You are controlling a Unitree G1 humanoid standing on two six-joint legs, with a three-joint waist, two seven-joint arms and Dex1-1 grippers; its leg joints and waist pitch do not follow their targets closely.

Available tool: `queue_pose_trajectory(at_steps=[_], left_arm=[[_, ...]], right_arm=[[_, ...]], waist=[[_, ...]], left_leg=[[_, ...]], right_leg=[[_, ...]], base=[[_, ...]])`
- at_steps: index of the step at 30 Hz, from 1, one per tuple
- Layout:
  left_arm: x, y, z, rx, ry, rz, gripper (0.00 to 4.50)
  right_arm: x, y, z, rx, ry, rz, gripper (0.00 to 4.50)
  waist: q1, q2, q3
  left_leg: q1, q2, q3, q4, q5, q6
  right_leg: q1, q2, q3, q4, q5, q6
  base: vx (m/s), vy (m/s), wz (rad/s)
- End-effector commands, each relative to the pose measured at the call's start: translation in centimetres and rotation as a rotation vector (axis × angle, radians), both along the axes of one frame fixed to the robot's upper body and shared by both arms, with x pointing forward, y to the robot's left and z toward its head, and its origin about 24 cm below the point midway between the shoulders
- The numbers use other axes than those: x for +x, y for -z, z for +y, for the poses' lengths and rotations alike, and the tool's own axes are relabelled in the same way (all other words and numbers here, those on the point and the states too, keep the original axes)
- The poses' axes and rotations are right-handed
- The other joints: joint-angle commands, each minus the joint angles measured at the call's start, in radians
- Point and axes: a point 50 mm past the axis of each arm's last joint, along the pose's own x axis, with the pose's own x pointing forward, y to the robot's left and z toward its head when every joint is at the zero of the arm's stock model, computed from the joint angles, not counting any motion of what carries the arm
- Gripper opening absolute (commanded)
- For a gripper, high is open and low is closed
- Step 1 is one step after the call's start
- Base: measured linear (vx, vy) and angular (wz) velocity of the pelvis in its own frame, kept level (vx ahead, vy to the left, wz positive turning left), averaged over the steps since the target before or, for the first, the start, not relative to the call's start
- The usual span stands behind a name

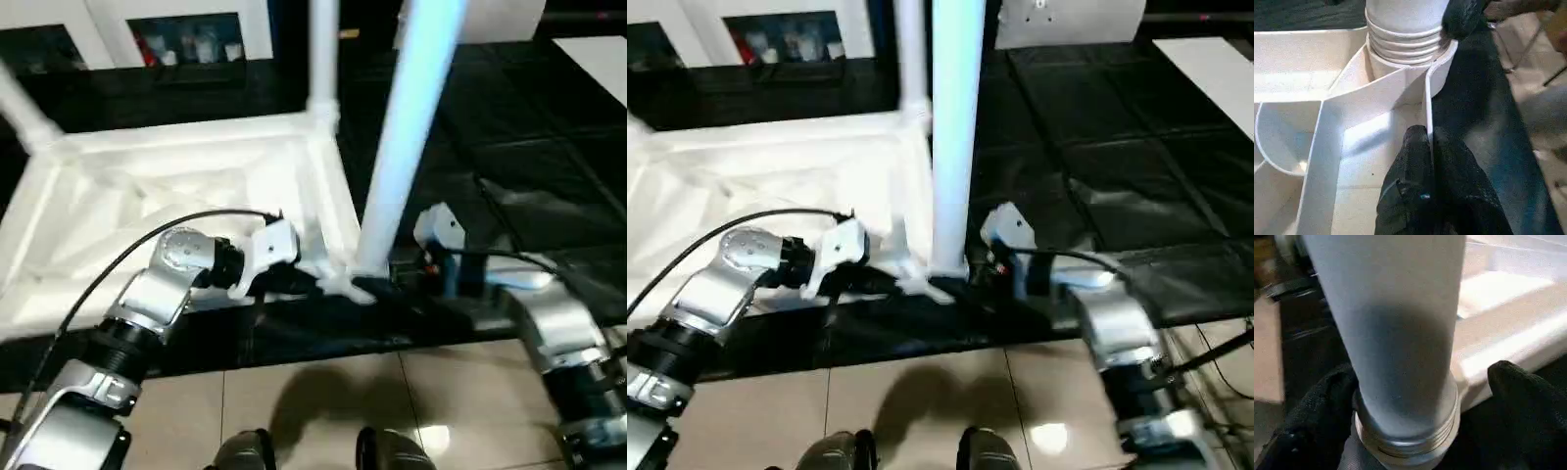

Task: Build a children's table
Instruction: Rotate leg to tighten

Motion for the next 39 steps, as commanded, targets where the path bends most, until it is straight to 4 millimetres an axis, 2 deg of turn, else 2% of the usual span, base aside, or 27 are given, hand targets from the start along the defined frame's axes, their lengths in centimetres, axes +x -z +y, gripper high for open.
queue_pose_trajectory(at_steps=[1, 5, 9, 17, 22, 28, 29, 31, 32, 35, 36, 37, 38, 39], left_arm=[[-0.6, 0.2, -0.6, 0.021, 0.107, 0.028, 0.0], [-0.8, 0.2, -0.7, 0.026, 0.149, 0.039, 0.0], [-0.8, 0.1, -0.7, 0.03, 0.166, 0.036, 0.0], [-0.9, 0.1, -0.5, 0.035, 0.174, 0.035, 0.0], [-0.8, 0.1, -0.4, 0.043, 0.174, 0.034, 0.0], [-0.8, 0.1, -0.3, 0.039, 0.17, 0.036, 0.0], [-0.8, 0.1, -0.3, 0.035, 0.168, 0.037, 0.0], [-0.8, 0.1, -0.3, 0.032, 0.165, 0.038, 0.0], [-0.6, 0.0, -0.5, 0.016, 0.133, 0.036, 0.0], [0.1, -0.2, -1.3, -0.036, -0.021, 0.023, 0.0], [0.5, -0.3, -1.8, -0.052, -0.105, 0.003, 0.0], [0.7, -0.3, -2.0, -0.06, -0.144, -0.005, 0.0], [0.8, -0.3, -2.2, -0.066, -0.166, -0.009, 0.0], [0.9, -0.4, -2.4, -0.078, -0.197, -0.013, 0.0]], right_arm=[[-0.1, 0.0, -0.1, -0.021, -0.054, 0.003, 4.46], [-0.5, -0.3, -0.2, -0.017, -0.151, 0.056, 4.46], [-0.4, -0.4, -0.2, -0.016, -0.191, 0.072, 4.08], [-0.4, -0.3, -0.1, -0.021, -0.231, 0.097, 3.4], [-0.4, -0.2, 0.1, -0.026, -0.24, 0.101, 2.87], [-0.5, -0.2, 0.4, -0.018, -0.253, 0.106, 2.72], [-0.5, -0.2, 0.5, -0.014, -0.254, 0.107, 2.7], [-0.6, -0.1, 0.6, -0.011, -0.255, 0.109, 2.7], [-0.7, -0.1, 0.9, 0.006, -0.25, 0.117, 2.7], [-0.1, 0.6, 2.1, 0.052, -0.075, 0.123, 2.69], [0.4, 1.1, 3.0, 0.048, 0.037, 0.101, 2.69], [0.5, 1.3, 3.4, 0.05, 0.079, 0.101, 2.69], [0.6, 1.4, 3.6, 0.053, 0.103, 0.103, 2.69], [0.8, 1.5, 4.0, 0.067, 0.149, 0.104, 2.69]], waist=[[-0.006, -0.016, -0.085], [-0.003, -0.02, -0.086], [-0.002, -0.02, -0.086], [-0.002, -0.024, -0.084], [-0.003, -0.025, -0.082], [-0.003, -0.024, -0.081], [-0.003, -0.021, -0.08], [-0.004, -0.023, -0.079], [-0.003, -0.019, -0.079], [-0.007, -0.021, -0.076], [-0.007, -0.015, -0.073], [-0.013, -0.019, -0.069], [-0.019, -0.021, -0.069], [-0.027, -0.02, -0.067]], left_leg=[[0.015, 0.05, -0.008, -0.059, -0.085, 0.145], [0.013, 0.052, -0.009, -0.057, -0.06, 0.161], [0.013, 0.051, -0.009, -0.057, -0.056, 0.169], [0.011, 0.051, -0.009, -0.057, -0.053, 0.167], [0.012, 0.051, -0.009, -0.059, -0.067, 0.159], [0.013, 0.052, -0.01, -0.06, -0.068, 0.155], [0.012, 0.051, -0.01, -0.06, -0.069, 0.156], [0.012, 0.051, -0.009, -0.061, -0.075, 0.153], [0.013, 0.051, -0.01, -0.061, -0.077, 0.151], [0.013, 0.052, -0.01, -0.064, -0.088, 0.133], [0.014, 0.051, -0.012, -0.065, -0.1, 0.126], [0.014, 0.049, -0.012, -0.069, -0.129, 0.097], [0.014, 0.045, -0.015, -0.071, -0.152, 0.073], [0.017, 0.047, -0.015, -0.073, -0.166, 0.062]], right_leg=[[0.066, -0.081, 0.057, -0.066, -0.131, -0.268], [0.066, -0.078, 0.056, -0.061, -0.096, -0.271], [0.064, -0.078, 0.054, -0.062, -0.104, -0.271], [0.064, -0.078, 0.055, -0.063, -0.112, -0.266], [0.063, -0.079, 0.054, -0.067, -0.147, -0.258], [0.062, -0.078, 0.055, -0.068, -0.149, -0.256], [0.061, -0.079, 0.054, -0.068, -0.148, -0.258], [0.062, -0.079, 0.055, -0.069, -0.154, -0.257], [0.062, -0.079, 0.054, -0.069, -0.158, -0.256], [0.06, -0.079, 0.055, -0.071, -0.181, -0.257], [0.058, -0.08, 0.054, -0.075, -0.204, -0.255], [0.056, -0.079, 0.052, -0.082, -0.264, -0.24], [0.06, -0.079, 0.051, -0.086, -0.322, -0.216], [0.056, -0.079, 0.054, -0.09, -0.345, -0.205]], base=[[0.0, 0.0, 0.0], [0.0, 0.0, 0.0], [0.0, 0.0, 0.0], [0.0, 0.0, 0.0], [0.0, 0.0, 0.0], [0.0, 0.0, 0.0], [0.0, 0.0, 0.0], [0.0, 0.0, 0.0], [0.0, 0.0, 0.0], [0.0, 0.0, 0.0], [0.0, 0.0, 0.0], [0.0, 0.0, 0.0], [0.0, 0.0, 0.0], [0.0, 0.0, 0.0]])
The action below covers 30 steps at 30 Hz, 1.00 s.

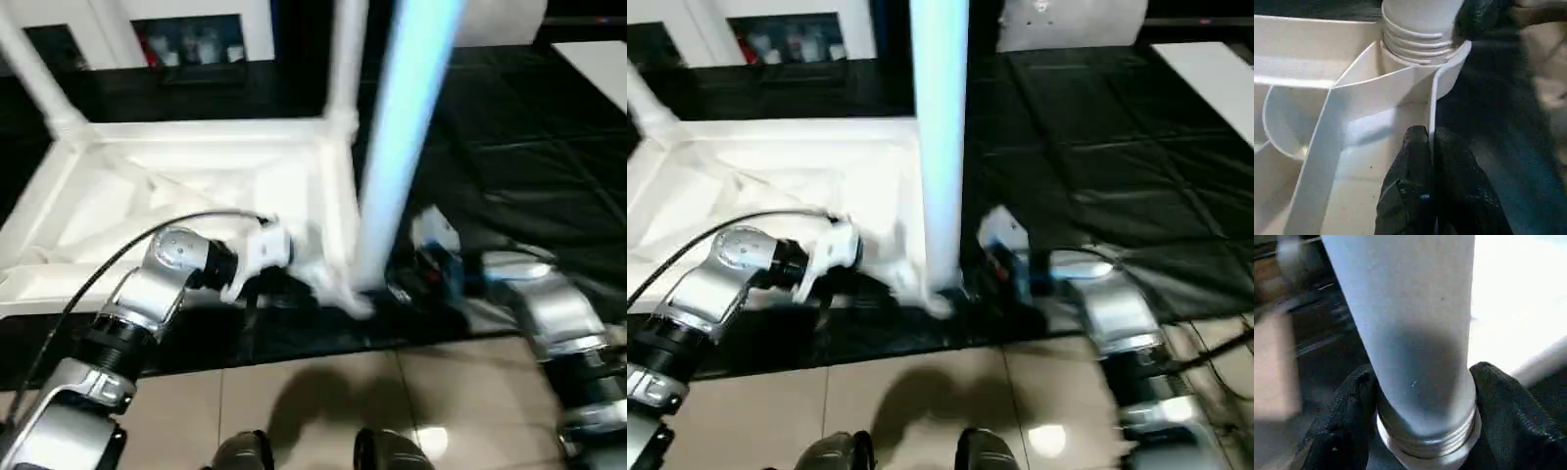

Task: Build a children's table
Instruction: Rotate leg to tighten

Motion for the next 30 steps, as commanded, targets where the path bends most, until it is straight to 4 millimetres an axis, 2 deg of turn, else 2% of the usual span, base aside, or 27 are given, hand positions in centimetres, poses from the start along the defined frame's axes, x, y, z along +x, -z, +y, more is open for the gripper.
queue_pose_trajectory(at_steps=[1, 2, 3, 4, 5, 6, 7, 8, 9, 10, 11, 13, 15, 16, 17, 18, 23, 25, 26, 27, 28, 30], left_arm=[[0.0, -0.4, -2.8, -0.07, -0.032, -0.029, 0.0], [0.3, -0.7, -3.5, -0.095, -0.106, -0.041, 0.0], [0.5, -0.7, -3.7, -0.103, -0.136, -0.047, 0.0], [0.5, -0.8, -3.7, -0.104, -0.139, -0.047, 0.0], [1.3, -1.2, -4.7, -0.137, -0.257, -0.068, 0.0], [1.4, -1.3, -4.7, -0.14, -0.265, -0.07, 0.0], [2.0, -1.7, -5.4, -0.16, -0.344, -0.094, 0.0], [2.2, -1.9, -5.7, -0.166, -0.37, -0.104, 0.0], [2.5, -2.1, -6.0, -0.175, -0.395, -0.117, 0.0], [2.5, -2.2, -6.3, -0.176, -0.398, -0.123, 0.0], [2.5, -2.3, -6.4, -0.177, -0.399, -0.127, 0.0], [2.5, -2.4, -6.5, -0.173, -0.393, -0.134, 0.0], [2.3, -2.3, -6.5, -0.155, -0.373, -0.146, 0.0], [2.2, -2.2, -6.4, -0.144, -0.363, -0.151, 0.0], [2.1, -2.0, -6.1, -0.133, -0.346, -0.155, 0.0], [2.0, -1.9, -5.9, -0.127, -0.336, -0.158, 0.0], [1.2, -1.7, -4.9, -0.122, -0.248, -0.149, 0.0], [0.9, -1.4, -4.4, -0.109, -0.215, -0.139, 0.0], [0.5, -1.3, -4.2, -0.117, -0.143, -0.144, 0.0], [0.4, -1.3, -4.2, -0.119, -0.13, -0.145, 0.0], [0.0, -1.2, -4.0, -0.123, -0.088, -0.141, 0.0], [-0.4, -1.0, -3.8, -0.126, -0.041, -0.117, 0.0]], right_arm=[[0.0, 0.9, 2.4, 0.003, 0.059, 0.028, 2.68], [0.5, 1.0, 3.2, 0.025, 0.168, 0.031, 2.68], [0.7, 1.0, 3.6, 0.027, 0.204, 0.03, 2.67], [0.7, 1.0, 3.6, 0.027, 0.207, 0.03, 2.67], [1.6, 0.9, 4.6, 0.042, 0.35, 0.037, 2.67], [1.6, 0.9, 4.7, 0.043, 0.356, 0.038, 2.67], [2.1, 0.7, 5.4, 0.048, 0.44, 0.05, 2.67], [2.2, 0.7, 5.7, 0.047, 0.467, 0.054, 2.67], [2.4, 0.6, 6.0, 0.053, 0.489, 0.056, 2.67], [2.5, 0.5, 6.1, 0.06, 0.506, 0.051, 2.67], [2.5, 0.5, 6.2, 0.065, 0.518, 0.048, 3.02], [2.5, 0.4, 6.2, 0.064, 0.529, 0.036, 3.37], [2.4, 0.4, 6.0, 0.063, 0.538, 0.024, 3.47], [2.3, 0.5, 5.9, 0.063, 0.54, 0.022, 3.72], [2.0, 0.6, 5.6, 0.063, 0.541, 0.022, 3.78], [1.9, 0.7, 5.4, 0.063, 0.544, 0.022, 3.78], [1.3, 0.6, 3.4, 0.106, 0.528, 0.014, 4.22], [1.0, 0.3, 2.8, 0.133, 0.497, 0.01, 4.33], [0.9, 0.0, 2.1, 0.15, 0.479, -0.009, 4.42], [0.9, -0.1, 2.0, 0.153, 0.476, -0.012, 4.42], [0.8, -0.4, 1.7, 0.155, 0.445, -0.024, 4.42], [0.6, -0.6, 1.2, 0.145, 0.387, -0.033, 4.42]], waist=[[-0.004, -0.014, -0.065], [-0.011, -0.018, -0.067], [-0.021, -0.015, -0.065], [-0.023, -0.015, -0.067], [-0.03, -0.017, -0.067], [-0.033, -0.015, -0.065], [-0.033, -0.016, -0.072], [-0.036, -0.017, -0.07], [-0.036, -0.016, -0.072], [-0.036, -0.016, -0.072], [-0.032, -0.016, -0.074], [-0.029, -0.016, -0.079], [-0.025, -0.016, -0.081], [-0.025, -0.015, -0.08], [-0.024, -0.015, -0.079], [-0.024, -0.011, -0.079], [-0.024, -0.013, -0.073], [-0.025, -0.011, -0.073], [-0.024, -0.007, -0.073], [-0.025, -0.008, -0.074], [-0.024, -0.002, -0.074], [-0.024, -0.002, -0.071]], left_leg=[[0.014, 0.045, -0.015, -0.073, -0.167, 0.063], [0.009, 0.043, -0.018, -0.073, -0.169, 0.062], [0.008, 0.045, -0.017, -0.075, -0.164, 0.058], [0.01, 0.043, -0.018, -0.074, -0.166, 0.057], [0.007, 0.042, -0.017, -0.072, -0.156, 0.063], [0.008, 0.041, -0.015, -0.072, -0.158, 0.063], [0.011, 0.037, -0.016, -0.068, -0.148, 0.068], [0.006, 0.037, -0.015, -0.068, -0.136, 0.071], [0.013, 0.036, -0.013, -0.066, -0.13, 0.077], [0.008, 0.035, -0.013, -0.066, -0.119, 0.084], [0.006, 0.036, -0.011, -0.065, -0.096, 0.097], [0.005, 0.035, -0.011, -0.064, -0.063, 0.118], [0.001, 0.036, -0.011, -0.062, -0.019, 0.151], [0.002, 0.037, -0.012, -0.063, -0.016, 0.156], [0.004, 0.039, -0.012, -0.063, -0.024, 0.162], [0.005, 0.039, -0.012, -0.064, -0.03, 0.163], [0.006, 0.043, -0.013, -0.069, -0.088, 0.135], [0.004, 0.042, -0.013, -0.069, -0.094, 0.131], [0.004, 0.043, -0.014, -0.07, -0.095, 0.131], [0.005, 0.043, -0.014, -0.07, -0.092, 0.131], [0.005, 0.042, -0.014, -0.068, -0.086, 0.131], [0.006, 0.045, -0.013, -0.07, -0.085, 0.134]], right_leg=[[0.053, -0.079, 0.055, -0.09, -0.348, -0.204], [0.057, -0.078, 0.053, -0.09, -0.348, -0.197], [0.052, -0.078, 0.055, -0.089, -0.329, -0.202], [0.054, -0.078, 0.053, -0.089, -0.328, -0.2], [0.056, -0.078, 0.056, -0.087, -0.309, -0.202], [0.05, -0.076, 0.056, -0.089, -0.311, -0.206], [0.055, -0.077, 0.055, -0.09, -0.304, -0.205], [0.055, -0.077, 0.056, -0.088, -0.29, -0.208], [0.051, -0.073, 0.057, -0.09, -0.268, -0.209], [0.055, -0.075, 0.057, -0.089, -0.253, -0.211], [0.057, -0.075, 0.058, -0.086, -0.211, -0.215], [0.062, -0.074, 0.058, -0.078, -0.138, -0.227], [0.066, -0.075, 0.057, -0.069, -0.048, -0.248], [0.065, -0.075, 0.056, -0.068, -0.041, -0.251], [0.064, -0.075, 0.056, -0.07, -0.046, -0.255], [0.065, -0.076, 0.055, -0.07, -0.056, -0.256], [0.065, -0.078, 0.057, -0.079, -0.139, -0.238], [0.066, -0.077, 0.057, -0.08, -0.143, -0.237], [0.066, -0.078, 0.057, -0.08, -0.138, -0.232], [0.066, -0.077, 0.058, -0.078, -0.126, -0.235], [0.066, -0.077, 0.058, -0.077, -0.116, -0.239], [0.063, -0.075, 0.057, -0.074, -0.095, -0.25]], base=[[0.0, 0.0, 0.0], [0.0, 0.0, 0.0], [0.0, 0.0, 0.0], [0.0, 0.0, 0.0], [0.0, 0.0, 0.0], [0.0, 0.0, 0.0], [0.0, 0.0, 0.0], [0.0, 0.0, 0.0], [0.0, 0.0, 0.0], [0.0, 0.0, 0.0], [0.0, 0.0, 0.0], [0.0, 0.0, 0.0], [0.0, 0.0, 0.0], [0.0, 0.0, 0.0], [0.0, 0.0, 0.0], [0.0, 0.0, 0.0], [0.0, 0.0, 0.0], [0.0, 0.0, 0.0], [0.0, 0.0, 0.0], [0.0, 0.0, 0.0], [0.0, 0.0, 0.0], [0.0, 0.0, 0.0]])
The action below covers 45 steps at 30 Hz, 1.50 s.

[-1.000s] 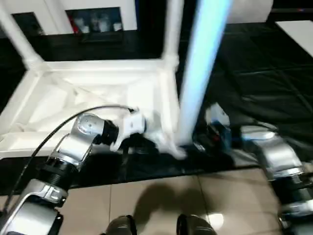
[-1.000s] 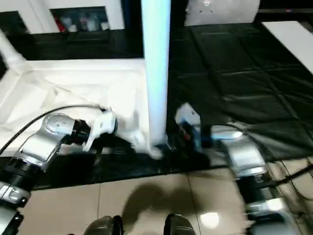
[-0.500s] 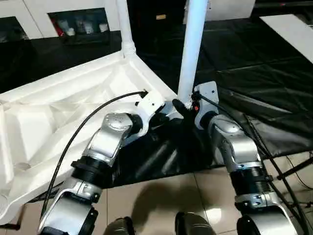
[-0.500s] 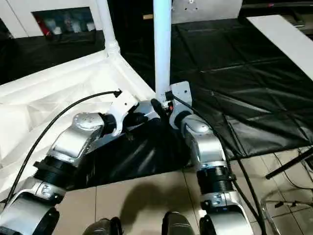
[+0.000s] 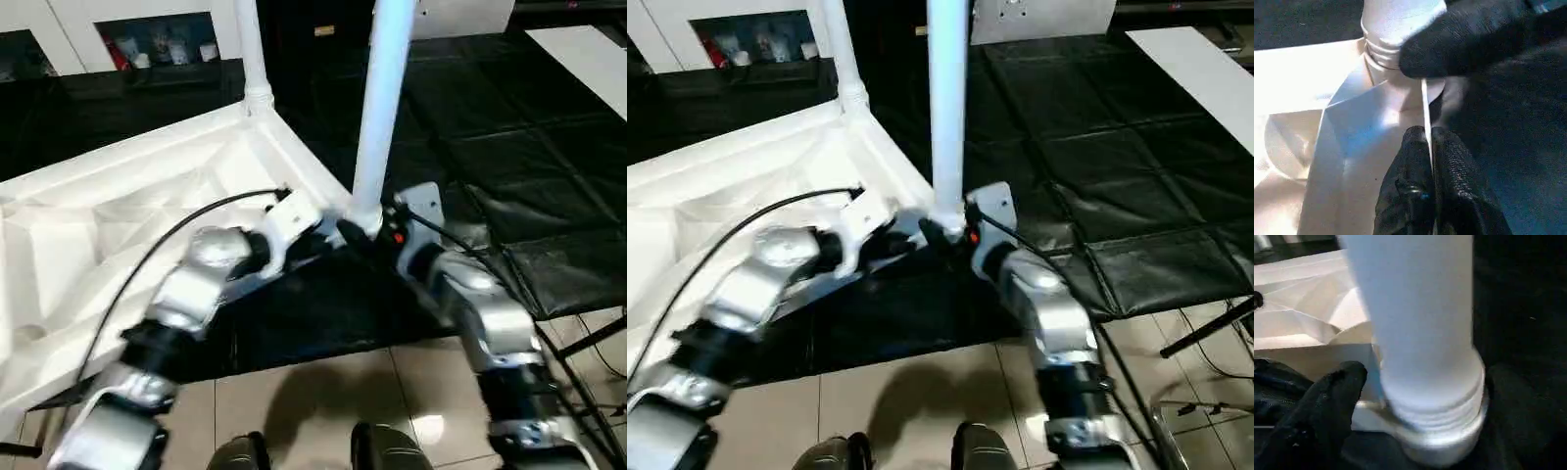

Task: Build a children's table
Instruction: Rotate leg to tighten

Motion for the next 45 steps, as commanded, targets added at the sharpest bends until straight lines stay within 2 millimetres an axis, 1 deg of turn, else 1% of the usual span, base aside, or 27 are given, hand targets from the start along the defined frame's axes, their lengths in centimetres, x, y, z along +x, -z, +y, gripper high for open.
queue_pose_trajectory(at_steps=[1, 2, 3, 5, 6, 7, 8, 9, 10, 11, 13, 15, 18, 21, 22, 23, 24, 25, 27, 30, 32, 34, 35, 38, 41, 42, 45], left_arm=[[-1.1, -0.3, -0.7, -0.033, 0.161, -0.009, 0.0], [-1.3, -0.1, -0.6, -0.017, 0.184, -0.002, 0.0], [-1.4, 0.0, -0.4, -0.007, 0.199, 0.002, 0.0], [-1.5, 0.2, -0.1, 0.009, 0.232, 0.011, 0.0], [-1.7, 0.2, 0.1, 0.012, 0.267, 0.021, 0.0], [-1.7, 0.2, 0.1, 0.012, 0.267, 0.021, 0.0], [-1.8, 0.2, 0.5, 0.027, 0.325, 0.031, 0.0], [-1.9, 0.3, 0.7, 0.039, 0.353, 0.035, 0.0], [-2.0, 0.3, 0.9, 0.048, 0.371, 0.04, 0.0], [-2.0, 0.3, 1.2, 0.064, 0.39, 0.044, 0.0], [-1.9, 0.2, 1.6, 0.088, 0.425, 0.047, 0.0], [-1.9, 0.2, 1.6, 0.088, 0.425, 0.047, 0.0], [-1.9, 0.2, 1.6, 0.088, 0.425, 0.047, 0.0], [-1.9, 0.1, 1.7, 0.094, 0.432, 0.05, 0.0], [-1.9, 0.1, 1.7, 0.094, 0.432, 0.05, 0.0], [-1.9, 0.0, 1.8, 0.106, 0.464, 0.053, 0.0], [-2.0, 0.0, 1.7, 0.108, 0.477, 0.053, 0.0], [-2.0, 0.0, 1.7, 0.108, 0.487, 0.053, 0.0], [-2.0, 0.1, 1.7, 0.106, 0.495, 0.054, 0.0], [-2.0, 0.1, 1.8, 0.105, 0.512, 0.052, 0.0], [-1.8, 0.1, 1.8, 0.106, 0.516, 0.05, 0.0], [-1.8, 0.1, 1.8, 0.106, 0.516, 0.05, 0.0], [-1.8, 0.1, 1.9, 0.107, 0.517, 0.05, 0.0], [-1.8, 0.1, 1.9, 0.107, 0.518, 0.048, 0.0], [-1.8, 0.2, 1.9, 0.107, 0.518, 0.048, 0.0], [-1.8, 0.2, 1.9, 0.107, 0.518, 0.048, 0.0], [-1.8, 0.3, 2.0, 0.1, 0.516, 0.053, 0.0]], right_arm=[[-0.9, -0.6, -0.2, -0.022, -0.161, -0.023, 4.42], [-1.2, -0.5, -0.6, -0.051, -0.216, -0.026, 4.42], [-1.3, -0.5, -0.8, -0.069, -0.25, -0.026, 4.42], [-1.9, -0.4, -1.2, -0.104, -0.331, -0.021, 4.42], [-2.2, -0.3, -1.5, -0.116, -0.377, -0.017, 4.42], [-2.2, -0.3, -1.5, -0.116, -0.377, -0.017, 4.42], [-2.4, -0.3, -1.9, -0.132, -0.44, -0.013, 4.42], [-2.5, -0.4, -2.1, -0.142, -0.468, -0.012, 4.42], [-2.5, -0.4, -2.2, -0.155, -0.487, -0.014, 4.42], [-2.6, -0.3, -2.3, -0.168, -0.52, -0.008, 4.42], [-2.7, -0.3, -2.5, -0.179, -0.597, 0.012, 4.42], [-2.7, -0.3, -2.5, -0.179, -0.597, 0.012, 4.42], [-2.7, -0.3, -2.5, -0.179, -0.597, 0.012, 4.42], [-2.8, -0.3, -2.5, -0.178, -0.621, 0.018, 4.42], [-2.8, -0.3, -2.5, -0.178, -0.621, 0.018, 4.28], [-2.8, -0.4, -2.7, -0.194, -0.694, 0.038, 4.28], [-2.7, -0.4, -2.8, -0.205, -0.719, 0.046, 4.17], [-2.7, -0.5, -2.9, -0.209, -0.747, 0.059, 4.17], [-2.8, -0.5, -3.0, -0.208, -0.77, 0.069, 3.92], [-2.8, -0.5, -3.2, -0.208, -0.793, 0.069, 3.69], [-2.7, -0.5, -3.2, -0.205, -0.809, 0.071, 3.48], [-2.7, -0.5, -3.2, -0.205, -0.814, 0.071, 3.39], [-2.7, -0.5, -3.1, -0.204, -0.819, 0.072, 3.27], [-2.8, -0.4, -3.1, -0.202, -0.827, 0.072, 2.96], [-2.8, -0.4, -2.9, -0.197, -0.834, 0.071, 2.82], [-2.8, -0.4, -2.9, -0.197, -0.834, 0.071, 2.72], [-3.0, -0.2, -2.7, -0.191, -0.841, 0.069, 2.68]], waist=[[0.001, -0.009, -0.076], [0.005, -0.01, -0.073], [0.009, -0.007, -0.072], [0.016, -0.008, -0.071], [0.02, -0.011, -0.072], [0.02, -0.011, -0.072], [0.021, -0.016, -0.073], [0.022, -0.014, -0.073], [0.022, -0.014, -0.074], [0.023, -0.017, -0.076], [0.024, -0.018, -0.079], [0.025, -0.017, -0.08], [0.028, -0.018, -0.084], [0.029, -0.019, -0.083], [0.029, -0.019, -0.083], [0.029, -0.026, -0.091], [0.029, -0.024, -0.088], [0.028, -0.026, -0.088], [0.032, -0.025, -0.089], [0.036, -0.027, -0.092], [0.04, -0.029, -0.093], [0.044, -0.028, -0.095], [0.045, -0.028, -0.094], [0.047, -0.029, -0.097], [0.048, -0.028, -0.099], [0.048, -0.029, -0.099], [0.049, -0.027, -0.098]], left_leg=[[0.013, 0.047, -0.013, -0.057, -0.094, 0.133], [0.013, 0.048, -0.012, -0.058, -0.098, 0.138], [0.015, 0.049, -0.011, -0.058, -0.105, 0.138], [0.014, 0.049, -0.011, -0.058, -0.113, 0.134], [0.015, 0.048, -0.011, -0.058, -0.122, 0.133], [0.015, 0.05, -0.012, -0.059, -0.12, 0.131], [0.014, 0.047, -0.012, -0.058, -0.114, 0.133], [0.015, 0.05, -0.012, -0.059, -0.114, 0.133], [0.014, 0.049, -0.012, -0.058, -0.115, 0.134], [0.014, 0.049, -0.012, -0.058, -0.108, 0.136], [0.013, 0.049, -0.011, -0.056, -0.095, 0.142], [0.013, 0.051, -0.011, -0.055, -0.081, 0.151], [0.013, 0.052, -0.011, -0.053, -0.058, 0.161], [0.012, 0.05, -0.01, -0.052, -0.064, 0.161], [0.012, 0.05, -0.01, -0.052, -0.064, 0.161], [0.012, 0.048, -0.01, -0.049, -0.059, 0.163], [0.01, 0.049, -0.01, -0.05, -0.056, 0.165], [0.01, 0.049, -0.009, -0.049, -0.058, 0.165], [0.012, 0.05, -0.008, -0.047, -0.055, 0.169], [0.013, 0.051, -0.008, -0.046, -0.048, 0.172], [0.012, 0.051, -0.008, -0.045, -0.053, 0.169], [0.014, 0.051, -0.008, -0.045, -0.056, 0.162], [0.013, 0.051, -0.008, -0.045, -0.055, 0.159], [0.013, 0.051, -0.008, -0.043, -0.038, 0.164], [0.011, 0.051, -0.008, -0.042, -0.026, 0.173], [0.011, 0.05, -0.008, -0.042, -0.028, 0.174], [0.011, 0.051, -0.009, -0.042, -0.03, 0.173]], right_leg=[[0.068, -0.077, 0.058, -0.069, -0.09, -0.257], [0.069, -0.077, 0.058, -0.071, -0.1, -0.255], [0.066, -0.078, 0.059, -0.072, -0.119, -0.251], [0.067, -0.078, 0.059, -0.075, -0.145, -0.243], [0.065, -0.079, 0.058, -0.076, -0.162, -0.241], [0.066, -0.08, 0.059, -0.076, -0.165, -0.241], [0.066, -0.08, 0.058, -0.076, -0.17, -0.238], [0.065, -0.081, 0.059, -0.075, -0.171, -0.239], [0.065, -0.081, 0.058, -0.075, -0.171, -0.238], [0.066, -0.082, 0.058, -0.072, -0.166, -0.241], [0.068, -0.081, 0.057, -0.07, -0.15, -0.245], [0.067, -0.082, 0.058, -0.067, -0.125, -0.254], [0.068, -0.081, 0.057, -0.062, -0.092, -0.266], [0.069, -0.081, 0.056, -0.064, -0.108, -0.264], [0.069, -0.081, 0.056, -0.064, -0.108, -0.264], [0.074, -0.081, 0.054, -0.06, -0.106, -0.265], [0.073, -0.081, 0.055, -0.061, -0.11, -0.263], [0.072, -0.08, 0.055, -0.062, -0.114, -0.262], [0.07, -0.079, 0.055, -0.061, -0.113, -0.259], [0.069, -0.079, 0.054, -0.059, -0.103, -0.264], [0.07, -0.079, 0.054, -0.06, -0.112, -0.263], [0.07, -0.08, 0.055, -0.06, -0.125, -0.26], [0.07, -0.08, 0.055, -0.059, -0.125, -0.261], [0.071, -0.078, 0.055, -0.055, -0.095, -0.265], [0.071, -0.078, 0.054, -0.052, -0.074, -0.269], [0.072, -0.079, 0.054, -0.052, -0.073, -0.27], [0.072, -0.078, 0.053, -0.052, -0.078, -0.27]], base=[[0.0, 0.0, 0.0], [0.0, 0.0, 0.0], [0.0, 0.0, 0.0], [0.0, 0.0, 0.0], [0.0, 0.0, 0.0], [0.0, 0.0, 0.0], [0.0, 0.0, 0.0], [0.0, 0.0, 0.0], [0.0, 0.0, 0.0], [0.0, 0.0, 0.0], [0.0, 0.0, 0.0], [0.0, 0.0, 0.0], [0.0, 0.0, 0.0], [0.0, 0.0, 0.0], [0.0, 0.0, 0.0], [0.0, 0.0, 0.0], [0.0, 0.0, 0.0], [0.0, 0.0, 0.0], [0.0, 0.0, 0.0], [0.0, 0.0, 0.0], [0.0, 0.0, 0.0], [0.0, 0.0, 0.0], [0.0, 0.0, 0.0], [0.0, 0.0, 0.0], [0.0, 0.0, 0.0], [0.0, 0.0, 0.0], [0.0, 0.0, 0.0]])
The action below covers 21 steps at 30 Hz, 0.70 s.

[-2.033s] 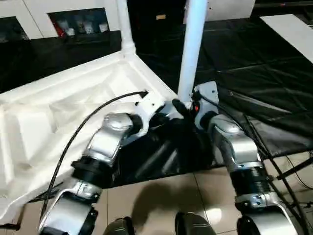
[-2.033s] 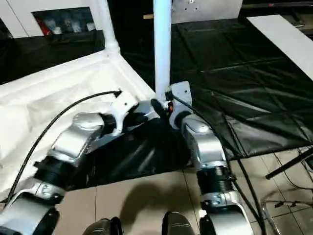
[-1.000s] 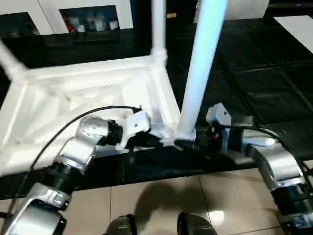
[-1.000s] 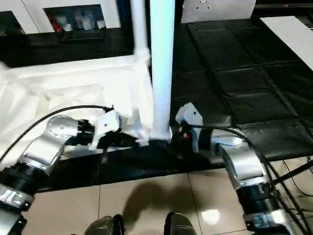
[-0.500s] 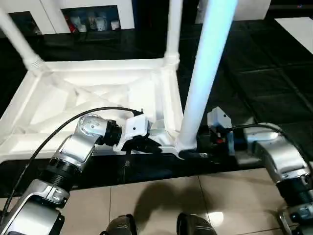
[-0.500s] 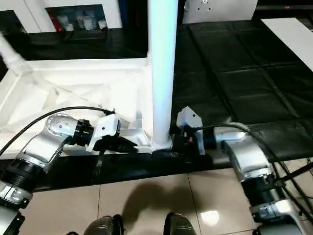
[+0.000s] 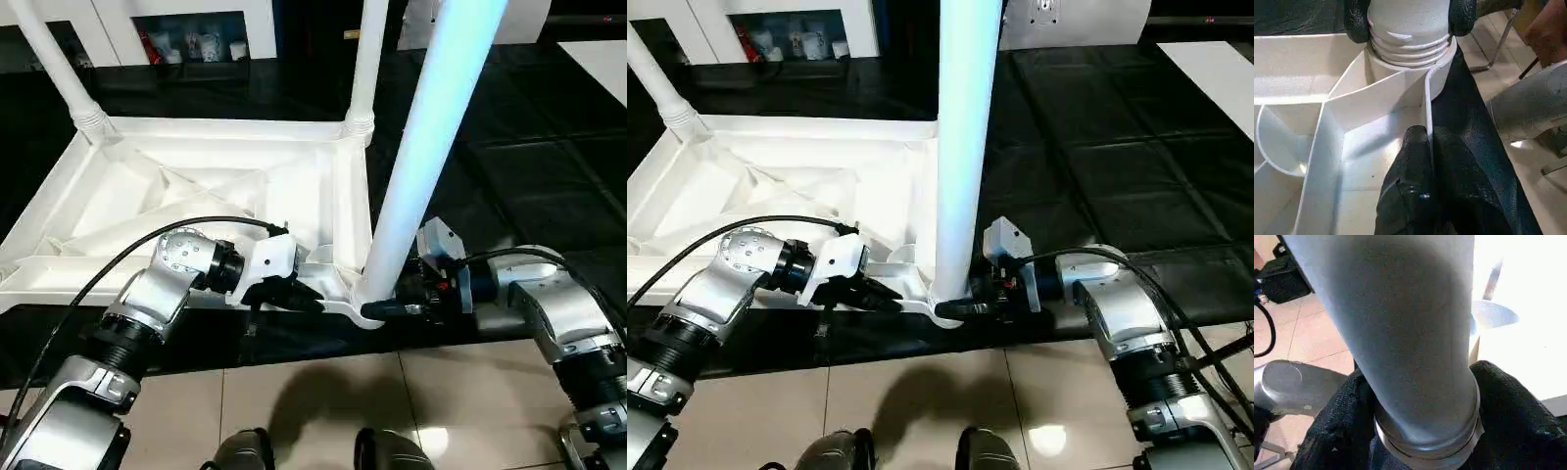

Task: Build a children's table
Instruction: Rotate leg to tighten

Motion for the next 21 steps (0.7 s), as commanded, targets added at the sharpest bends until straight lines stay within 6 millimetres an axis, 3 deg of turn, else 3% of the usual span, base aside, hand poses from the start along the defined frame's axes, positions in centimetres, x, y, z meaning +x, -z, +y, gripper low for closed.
queue_pose_trajectory(at_steps=[1, 5, 7, 8, 9, 11, 12, 15, 17, 18, 20, 21], left_arm=[[-0.1, -0.2, -0.4, -0.005, 0.036, -0.003, 0.0], [0.0, -0.2, -0.5, -0.037, -0.029, -0.001, 0.0], [0.3, -0.3, -1.2, -0.082, -0.186, -0.006, 0.0], [0.3, -0.3, -1.3, -0.085, -0.198, -0.006, 0.0], [0.5, -0.5, -2.1, -0.119, -0.29, -0.011, 0.0], [0.6, -0.6, -2.4, -0.133, -0.327, -0.015, 0.0], [0.8, -0.8, -3.0, -0.157, -0.371, -0.025, 0.0], [1.2, -1.3, -4.4, -0.208, -0.462, -0.049, 0.0], [1.5, -1.7, -6.3, -0.261, -0.568, -0.061, 0.0], [1.5, -1.7, -6.3, -0.261, -0.568, -0.061, 0.0], [1.8, -2.0, -7.6, -0.291, -0.669, -0.068, 0.0], [2.0, -2.2, -7.9, -0.299, -0.711, -0.077, 0.0]], right_arm=[[-0.5, 0.2, 0.8, 0.018, -0.061, 0.008, 2.68], [-0.7, 0.4, 1.2, 0.04, -0.026, 0.009, 2.66], [-0.3, 1.4, 2.6, 0.059, 0.165, -0.004, 2.66], [-0.2, 1.4, 2.7, 0.061, 0.181, -0.005, 2.66], [0.1, 1.8, 3.7, 0.081, 0.302, -0.01, 2.66], [0.3, 1.9, 4.1, 0.09, 0.349, -0.011, 2.65], [0.5, 2.0, 4.6, 0.113, 0.404, -0.008, 2.65], [1.0, 2.0, 5.7, 0.163, 0.527, -0.003, 2.65], [2.0, 2.3, 6.5, 0.194, 0.708, -0.004, 2.65], [2.0, 2.3, 6.5, 0.194, 0.708, -0.004, 2.65], [2.9, 2.4, 6.8, 0.216, 0.885, 0.011, 2.65], [3.1, 2.4, 7.0, 0.228, 0.938, 0.017, 2.65]], waist=[[-0.004, -0.02, -0.096], [-0.003, -0.018, -0.096], [-0.005, -0.016, -0.092], [-0.009, -0.01, -0.086], [-0.013, -0.014, -0.084], [-0.028, -0.014, -0.081], [-0.033, -0.011, -0.079], [-0.05, -0.013, -0.08], [-0.053, -0.012, -0.08], [-0.055, -0.013, -0.08], [-0.059, -0.011, -0.079], [-0.059, -0.004, -0.082]], left_leg=[[0.011, 0.05, -0.008, -0.051, -0.03, 0.172], [0.011, 0.05, -0.009, -0.05, -0.027, 0.17], [0.011, 0.054, -0.01, -0.054, -0.04, 0.16], [0.014, 0.052, -0.011, -0.056, -0.067, 0.142], [0.012, 0.048, -0.01, -0.058, -0.09, 0.129], [0.014, 0.046, -0.014, -0.062, -0.137, 0.076], [0.012, 0.044, -0.016, -0.063, -0.146, 0.069], [0.013, 0.043, -0.015, -0.062, -0.148, 0.068], [0.013, 0.04, -0.015, -0.06, -0.144, 0.073], [0.011, 0.039, -0.013, -0.06, -0.138, 0.076], [0.01, 0.037, -0.012, -0.058, -0.128, 0.082], [0.01, 0.037, -0.012, -0.057, -0.12, 0.082]], right_leg=[[0.069, -0.077, 0.054, -0.058, -0.077, -0.271], [0.07, -0.078, 0.054, -0.056, -0.066, -0.275], [0.068, -0.079, 0.054, -0.058, -0.087, -0.277], [0.063, -0.079, 0.052, -0.067, -0.134, -0.275], [0.065, -0.078, 0.051, -0.072, -0.179, -0.264], [0.065, -0.077, 0.051, -0.08, -0.283, -0.233], [0.066, -0.078, 0.051, -0.084, -0.3, -0.219], [0.06, -0.075, 0.054, -0.086, -0.279, -0.218], [0.061, -0.075, 0.053, -0.088, -0.277, -0.214], [0.061, -0.074, 0.054, -0.088, -0.273, -0.213], [0.058, -0.075, 0.055, -0.089, -0.273, -0.211], [0.059, -0.073, 0.053, -0.091, -0.262, -0.208]], base=[[0.0, 0.0, 0.0], [0.0, 0.0, 0.0], [0.0, 0.0, 0.0], [0.0, 0.0, 0.0], [0.0, 0.0, 0.0], [0.0, 0.0, 0.0], [0.0, 0.0, 0.0], [0.0, 0.0, 0.0], [0.0, 0.0, 0.0], [0.0, 0.0, 0.0], [0.0, 0.0, 0.0], [0.0, 0.0, 0.0]])
